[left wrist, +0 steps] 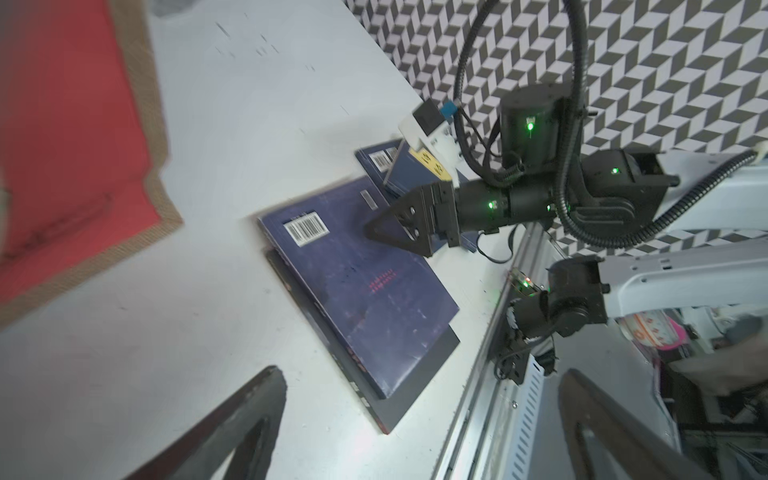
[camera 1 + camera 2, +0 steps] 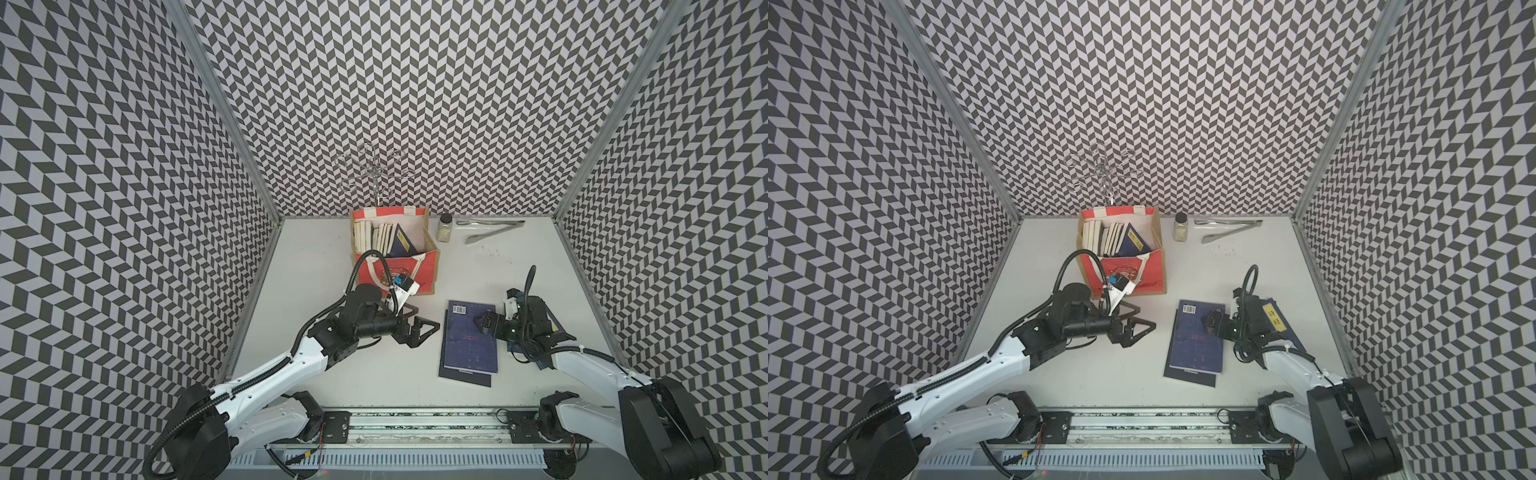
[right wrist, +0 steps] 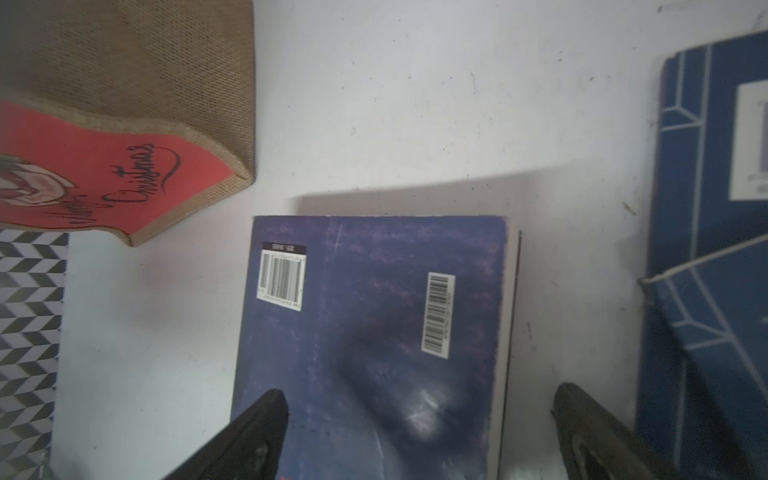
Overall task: Put the books into the canvas bag
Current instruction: Pick up the book from the book.
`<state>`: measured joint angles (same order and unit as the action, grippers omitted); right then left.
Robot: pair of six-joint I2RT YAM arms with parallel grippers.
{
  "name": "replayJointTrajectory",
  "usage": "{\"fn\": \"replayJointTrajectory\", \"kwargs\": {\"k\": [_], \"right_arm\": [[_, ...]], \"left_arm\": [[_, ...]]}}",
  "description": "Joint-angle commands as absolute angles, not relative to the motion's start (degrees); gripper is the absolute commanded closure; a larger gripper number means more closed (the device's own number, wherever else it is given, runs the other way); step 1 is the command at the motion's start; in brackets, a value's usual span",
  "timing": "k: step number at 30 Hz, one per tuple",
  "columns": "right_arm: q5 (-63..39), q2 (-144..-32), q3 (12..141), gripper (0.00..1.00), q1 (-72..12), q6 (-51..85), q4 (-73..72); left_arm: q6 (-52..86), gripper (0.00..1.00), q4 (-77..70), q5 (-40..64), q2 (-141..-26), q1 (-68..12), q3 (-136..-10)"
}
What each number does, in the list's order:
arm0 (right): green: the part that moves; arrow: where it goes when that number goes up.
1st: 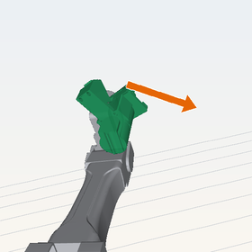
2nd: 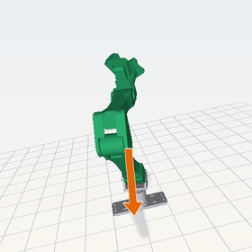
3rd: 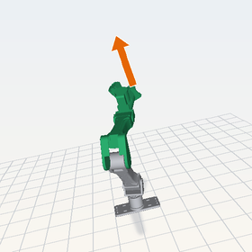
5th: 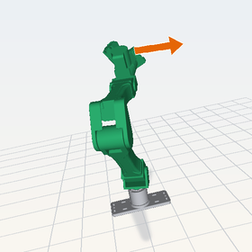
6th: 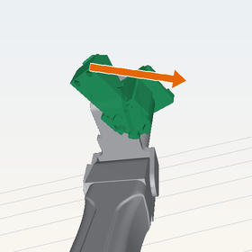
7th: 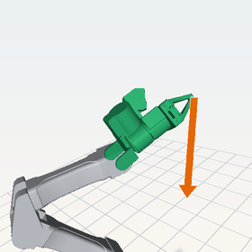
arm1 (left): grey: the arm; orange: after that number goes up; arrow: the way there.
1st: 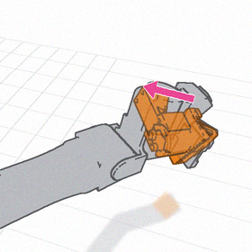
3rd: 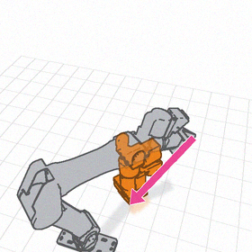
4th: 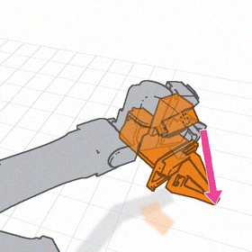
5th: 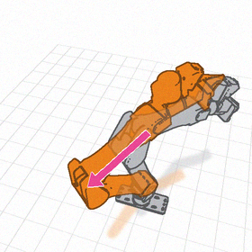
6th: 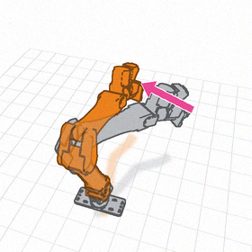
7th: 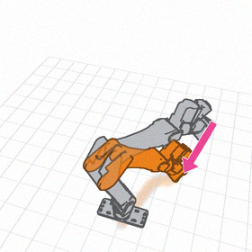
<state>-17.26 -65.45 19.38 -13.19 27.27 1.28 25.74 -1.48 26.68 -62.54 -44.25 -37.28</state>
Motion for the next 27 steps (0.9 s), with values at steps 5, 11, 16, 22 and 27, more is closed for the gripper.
{"fn": "replayJointTrajectory", "kwargs": {"k": [5,11,16,22,27], "right_arm": [[-23.65,-62.84,15.53,0.0,-12.93,27.45,-1.43],[-24.58,-61.29,14.61,0.01,-12.93,27.57,-1.59],[-25.18,-61.0,14.2,0.02,-12.99,27.83,-1.7],[-25.91,-59.63,13.36,0.05,-12.92,28.52,-1.76],[-26.17,-59.31,13.18,0.07,-13.01,28.52,-1.84]], "left_arm": [[33.59,0.0,-20.28,30.21,-76.09,-44.24,-34.17],[34.57,0.0,-23.59,33.23,-87.45,-44.35,-38.11],[36.15,0.0,-26.91,36.71,-94.38,-44.5,-40.28],[36.91,0.0,-29.18,38.04,-98.25,-45.93,-41.94],[37.44,0.0,-29.98,38.68,-101.54,-47.02,-43.28]]}}
